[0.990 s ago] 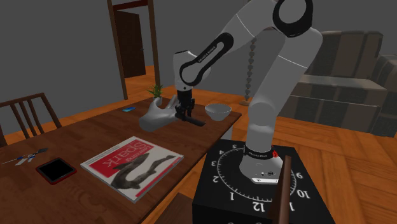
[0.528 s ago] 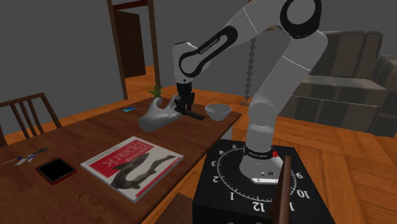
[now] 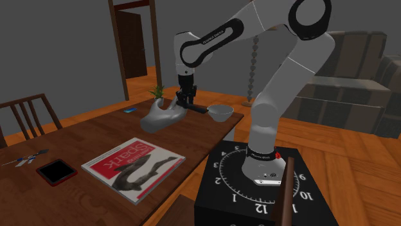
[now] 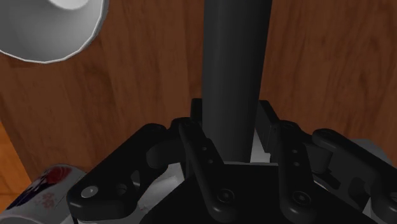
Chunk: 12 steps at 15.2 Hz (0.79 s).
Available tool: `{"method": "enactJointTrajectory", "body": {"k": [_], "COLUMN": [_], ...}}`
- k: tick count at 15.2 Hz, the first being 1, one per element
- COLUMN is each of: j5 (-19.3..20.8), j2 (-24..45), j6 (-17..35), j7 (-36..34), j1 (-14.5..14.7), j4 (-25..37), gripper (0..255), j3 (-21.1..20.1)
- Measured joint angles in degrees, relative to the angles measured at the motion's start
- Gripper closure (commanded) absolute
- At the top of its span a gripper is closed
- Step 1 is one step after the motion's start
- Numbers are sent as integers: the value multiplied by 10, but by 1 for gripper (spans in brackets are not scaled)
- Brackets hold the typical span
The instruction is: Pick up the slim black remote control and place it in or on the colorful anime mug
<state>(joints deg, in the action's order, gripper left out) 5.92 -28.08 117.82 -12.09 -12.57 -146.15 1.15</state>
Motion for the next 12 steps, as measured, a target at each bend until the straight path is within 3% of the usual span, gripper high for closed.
{"method": "enactJointTrajectory", "body": {"k": [9, 12], "j5": [-4, 5], "j2": [-19, 7], "j6": [-73, -71], "j7": [5, 30], "j1": [1, -9], "j4": [54, 80], "gripper": [255, 255], "j3": [-2, 18]}}
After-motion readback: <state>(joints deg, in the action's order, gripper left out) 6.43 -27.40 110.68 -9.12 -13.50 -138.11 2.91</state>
